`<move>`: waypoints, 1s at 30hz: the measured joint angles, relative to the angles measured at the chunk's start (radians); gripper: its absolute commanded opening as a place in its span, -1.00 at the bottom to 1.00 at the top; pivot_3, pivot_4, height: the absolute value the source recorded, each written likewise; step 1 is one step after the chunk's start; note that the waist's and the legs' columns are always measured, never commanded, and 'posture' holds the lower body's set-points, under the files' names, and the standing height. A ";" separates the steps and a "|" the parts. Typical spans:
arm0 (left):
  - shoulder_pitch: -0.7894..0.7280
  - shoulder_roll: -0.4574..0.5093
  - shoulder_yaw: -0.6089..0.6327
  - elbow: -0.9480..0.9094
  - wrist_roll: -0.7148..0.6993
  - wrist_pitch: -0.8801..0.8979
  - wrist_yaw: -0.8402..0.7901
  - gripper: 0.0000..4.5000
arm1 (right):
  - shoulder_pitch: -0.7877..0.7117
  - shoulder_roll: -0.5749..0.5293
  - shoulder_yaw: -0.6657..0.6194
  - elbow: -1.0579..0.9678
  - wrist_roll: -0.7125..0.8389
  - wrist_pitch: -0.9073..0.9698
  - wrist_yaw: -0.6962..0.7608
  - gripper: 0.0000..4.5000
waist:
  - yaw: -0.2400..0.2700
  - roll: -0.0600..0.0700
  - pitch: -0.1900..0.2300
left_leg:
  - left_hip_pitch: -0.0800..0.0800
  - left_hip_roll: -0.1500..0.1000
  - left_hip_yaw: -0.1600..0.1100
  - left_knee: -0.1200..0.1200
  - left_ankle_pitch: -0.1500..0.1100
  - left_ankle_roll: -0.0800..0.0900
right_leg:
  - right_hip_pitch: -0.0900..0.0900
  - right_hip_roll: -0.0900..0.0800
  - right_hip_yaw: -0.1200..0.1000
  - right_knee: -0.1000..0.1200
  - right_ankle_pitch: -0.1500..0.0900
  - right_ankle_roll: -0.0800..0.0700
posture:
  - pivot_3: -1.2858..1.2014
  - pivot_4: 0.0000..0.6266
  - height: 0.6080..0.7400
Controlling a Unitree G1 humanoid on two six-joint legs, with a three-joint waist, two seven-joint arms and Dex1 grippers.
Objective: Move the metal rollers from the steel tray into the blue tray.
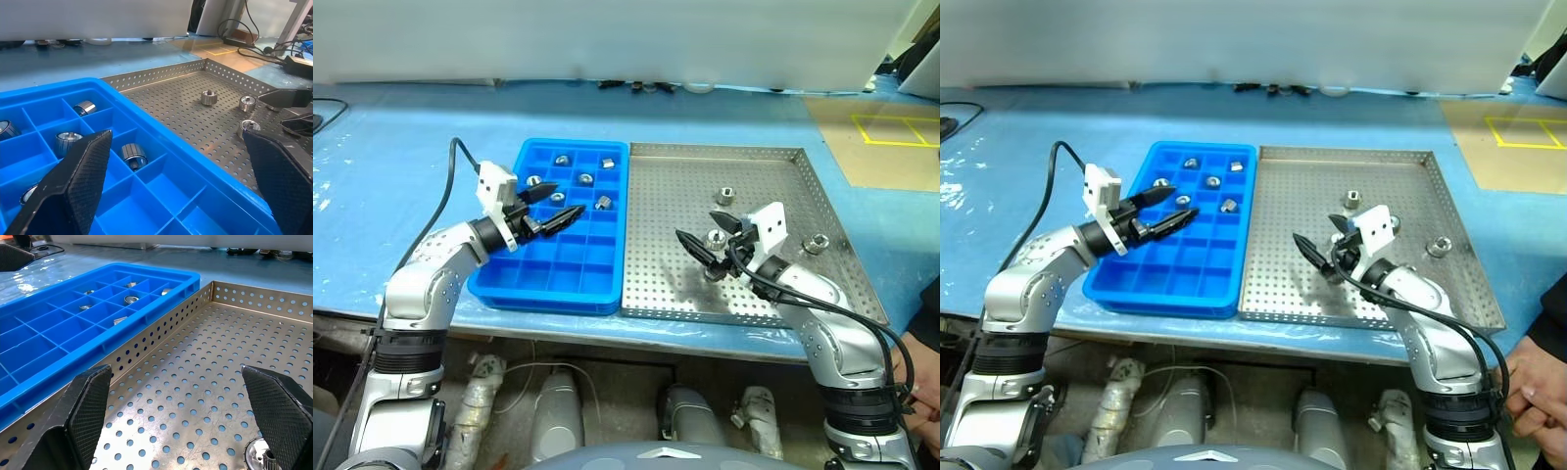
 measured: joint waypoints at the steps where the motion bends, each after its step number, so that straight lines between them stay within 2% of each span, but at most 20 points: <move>1: 0.001 0.000 -0.001 0.000 0.000 0.000 -0.002 1.00 | 0.000 -0.003 0.000 0.000 0.000 0.000 0.003 0.99 | 0.000 0.000 0.000 | 0.000 0.000 0.000 0.000 0.000 0.000 | 0.000 0.000 0.000 0.000 0.000 0.000 | 0.01 -0.52 1.00; 24: 0.009 -0.003 -0.005 -0.006 0.000 0.000 -0.015 1.00 | 0.000 -0.006 0.000 0.000 0.000 0.000 0.007 0.99 | 0.000 0.000 0.000 | 0.000 0.000 0.000 0.000 0.000 0.000 | 0.000 0.000 0.000 0.000 0.000 0.000 | 0.00 -0.52 1.00; 30: -0.062 -0.002 -0.005 0.013 -0.009 0.021 -0.020 1.00 | 0.005 -0.012 -0.005 -0.007 0.000 0.000 -0.002 0.99 | 0.000 0.000 0.000 | 0.000 0.000 0.000 0.001 0.000 0.000 | 0.001 0.000 0.000 0.001 0.000 0.000 | -0.04 -0.52 1.00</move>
